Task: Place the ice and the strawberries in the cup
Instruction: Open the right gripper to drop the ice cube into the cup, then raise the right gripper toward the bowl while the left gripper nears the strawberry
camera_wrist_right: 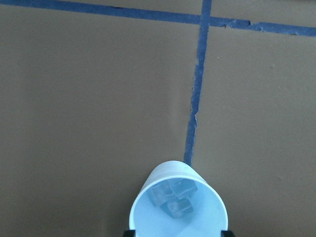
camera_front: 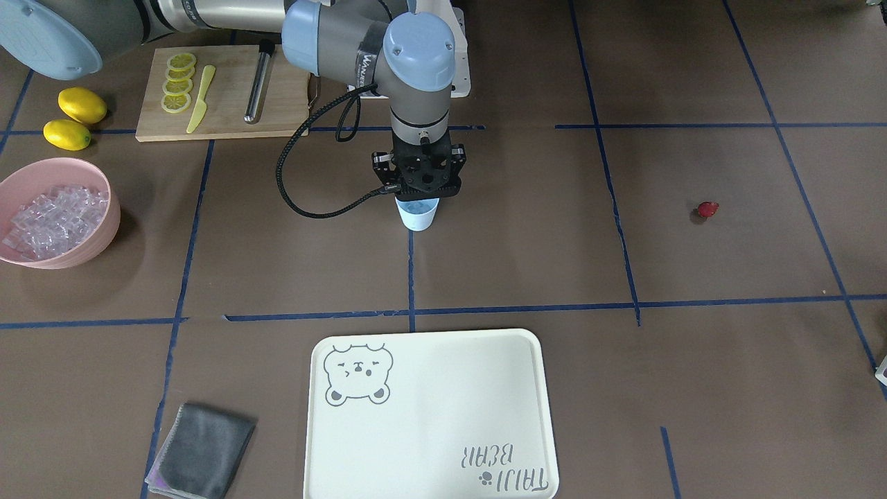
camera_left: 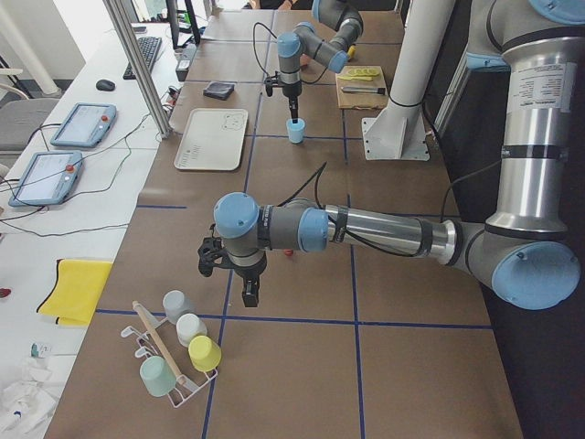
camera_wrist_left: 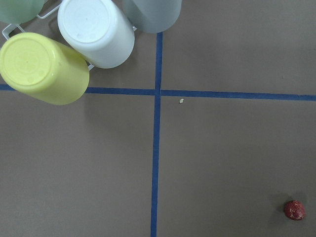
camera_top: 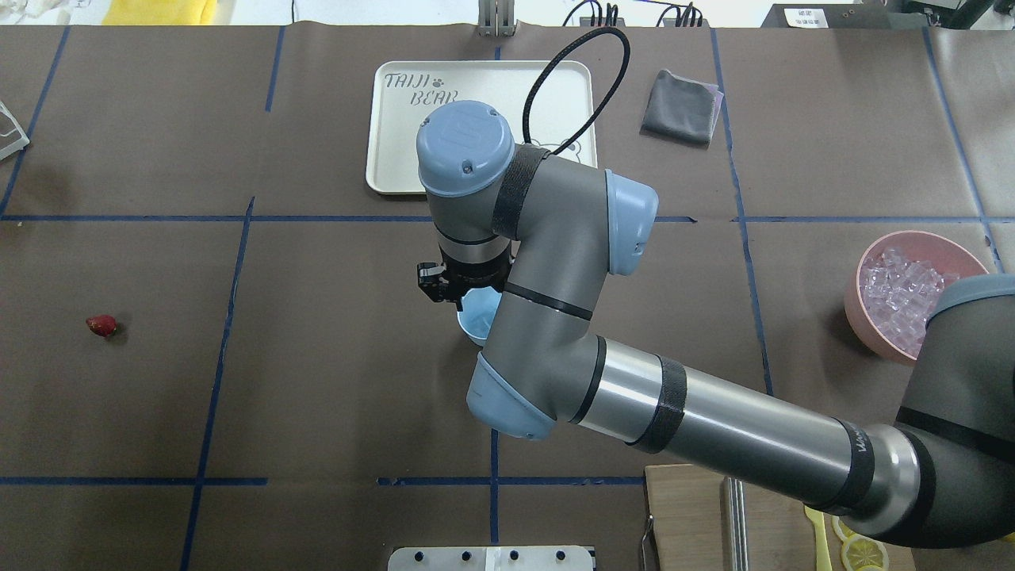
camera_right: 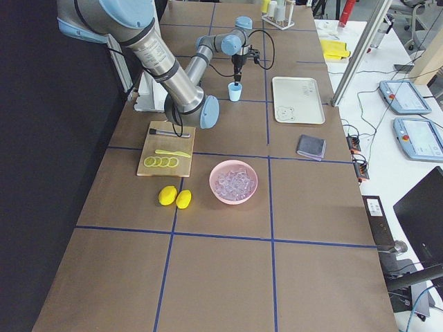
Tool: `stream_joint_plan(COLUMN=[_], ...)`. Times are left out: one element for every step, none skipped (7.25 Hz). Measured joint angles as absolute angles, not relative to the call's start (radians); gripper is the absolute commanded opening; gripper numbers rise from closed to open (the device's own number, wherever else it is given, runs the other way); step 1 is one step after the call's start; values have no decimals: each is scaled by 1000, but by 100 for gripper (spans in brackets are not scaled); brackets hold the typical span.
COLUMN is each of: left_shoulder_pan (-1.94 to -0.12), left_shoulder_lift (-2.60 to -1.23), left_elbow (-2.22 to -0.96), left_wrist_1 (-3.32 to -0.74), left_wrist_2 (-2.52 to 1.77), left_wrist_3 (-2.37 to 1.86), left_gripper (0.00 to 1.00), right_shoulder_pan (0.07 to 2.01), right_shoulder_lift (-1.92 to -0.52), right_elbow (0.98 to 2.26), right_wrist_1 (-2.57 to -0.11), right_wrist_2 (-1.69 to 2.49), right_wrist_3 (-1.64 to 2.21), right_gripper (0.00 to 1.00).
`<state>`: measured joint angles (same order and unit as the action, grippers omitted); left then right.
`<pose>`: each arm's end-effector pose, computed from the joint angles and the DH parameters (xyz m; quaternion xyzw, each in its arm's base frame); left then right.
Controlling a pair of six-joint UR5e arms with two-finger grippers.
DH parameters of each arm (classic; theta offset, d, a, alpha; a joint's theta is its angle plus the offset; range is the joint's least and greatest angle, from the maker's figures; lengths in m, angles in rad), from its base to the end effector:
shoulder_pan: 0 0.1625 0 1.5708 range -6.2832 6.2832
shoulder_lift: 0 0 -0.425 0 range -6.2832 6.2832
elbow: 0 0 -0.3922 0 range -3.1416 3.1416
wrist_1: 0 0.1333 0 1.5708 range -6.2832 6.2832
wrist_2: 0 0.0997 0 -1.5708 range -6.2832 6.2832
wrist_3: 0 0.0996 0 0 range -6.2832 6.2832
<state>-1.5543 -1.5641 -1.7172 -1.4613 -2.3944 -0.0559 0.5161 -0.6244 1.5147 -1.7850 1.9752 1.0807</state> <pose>-0.0522 -0.4882 0.5975 -0.0007 0.4005 -0.0120 0.9162 -0.5856 -0.4404 0.1152 -0.0093 -0.3760 -0.0546 0.9250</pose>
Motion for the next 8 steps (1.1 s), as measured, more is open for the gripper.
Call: stream_joint_plan(left_shoulder_pan=[-1545, -1520, -1485, -1452, -1406, -1354, -1292, -1231], left_shoulder_lift=[-1566, -1567, -1566, -1564, -1552, -1530, -1503, -1482], left_elbow=[-1720, -1730, -1750, -1778, -1813, -1845, -1863, -1871], left_wrist_1=[-1464, -1471, -1486, -1506, -1538, -1598, -1691, -1776], left_wrist_2=[-2394, -2393, -2392, -2392, -2385, -2366, -2330, -2289], left_wrist_3=[-65, -90, -138, -215, -313, -425, -555, -669], left_gripper=[100, 100, 100, 100, 100, 100, 100, 100], right_shoulder_pan=[527, 551, 597, 650, 697, 745, 803, 857], right_shoulder_lift=[-625, -636, -673, -727, -784, -836, -887, -932], right_elbow=[1528, 1560, 1623, 1699, 1770, 1830, 1876, 1901], right_wrist_1=[-1787, -1792, -1799, -1809, -1835, -1878, -1916, -1930], right_wrist_2=[1977, 1986, 2012, 2046, 2067, 2075, 2081, 2091], right_wrist_3=[1081, 1079, 1073, 1057, 1011, 923, 817, 728], right_gripper=[99, 100, 100, 100, 100, 100, 100, 100])
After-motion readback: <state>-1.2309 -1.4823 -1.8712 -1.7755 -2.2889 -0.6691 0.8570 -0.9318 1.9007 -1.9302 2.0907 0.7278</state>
